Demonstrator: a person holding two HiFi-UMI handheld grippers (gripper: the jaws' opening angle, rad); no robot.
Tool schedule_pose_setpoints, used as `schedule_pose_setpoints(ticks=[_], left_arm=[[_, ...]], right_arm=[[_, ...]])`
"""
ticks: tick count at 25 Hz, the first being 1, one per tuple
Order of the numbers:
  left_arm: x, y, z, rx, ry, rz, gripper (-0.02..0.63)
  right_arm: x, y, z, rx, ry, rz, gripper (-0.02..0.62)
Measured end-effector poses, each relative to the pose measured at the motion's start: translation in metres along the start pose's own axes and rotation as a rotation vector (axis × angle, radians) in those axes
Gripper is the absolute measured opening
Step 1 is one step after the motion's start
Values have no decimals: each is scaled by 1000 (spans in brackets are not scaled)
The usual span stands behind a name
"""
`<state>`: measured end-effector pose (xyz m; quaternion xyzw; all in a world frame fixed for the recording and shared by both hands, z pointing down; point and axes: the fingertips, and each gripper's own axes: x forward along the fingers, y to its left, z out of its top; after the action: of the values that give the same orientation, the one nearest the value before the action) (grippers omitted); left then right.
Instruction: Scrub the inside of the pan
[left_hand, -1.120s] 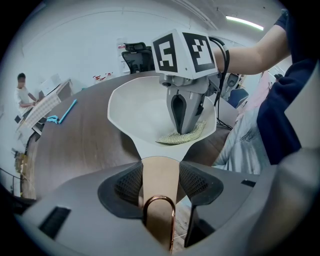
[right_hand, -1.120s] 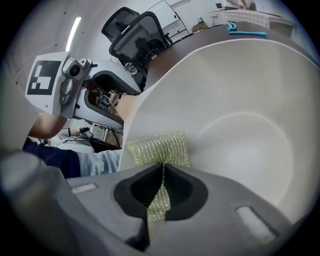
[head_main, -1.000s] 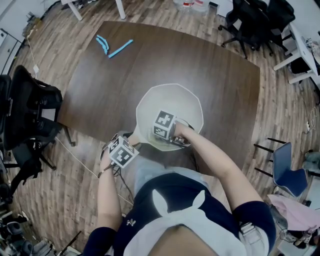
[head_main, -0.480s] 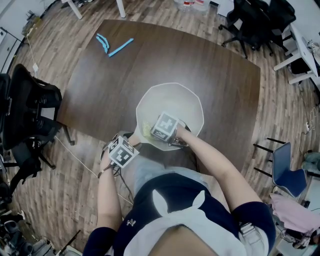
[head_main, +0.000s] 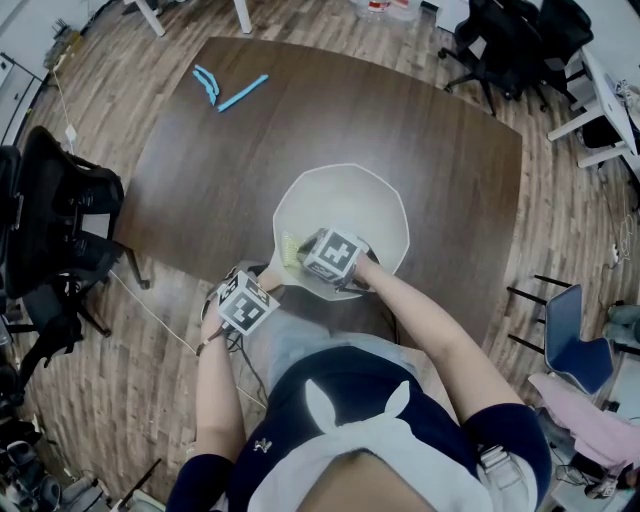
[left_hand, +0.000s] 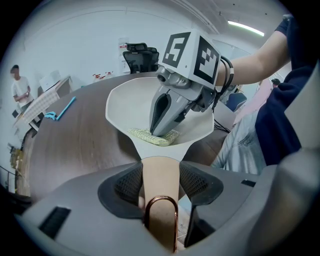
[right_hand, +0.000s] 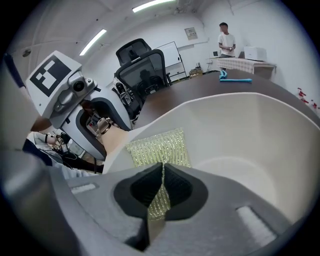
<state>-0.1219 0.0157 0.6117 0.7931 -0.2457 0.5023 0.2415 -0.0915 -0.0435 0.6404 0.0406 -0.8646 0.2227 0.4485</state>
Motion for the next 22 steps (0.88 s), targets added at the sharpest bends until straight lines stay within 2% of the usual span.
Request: schedule_pose_setpoints(ticks=[13,22], left_arm=[[1,0,0,-1,-6,-7,225],[1,0,-1,-4,2,-7,225]], right_arm=[[2,-14,15,-72,-56,-98,9],[5,-23,18,-79,-75,-122,9]])
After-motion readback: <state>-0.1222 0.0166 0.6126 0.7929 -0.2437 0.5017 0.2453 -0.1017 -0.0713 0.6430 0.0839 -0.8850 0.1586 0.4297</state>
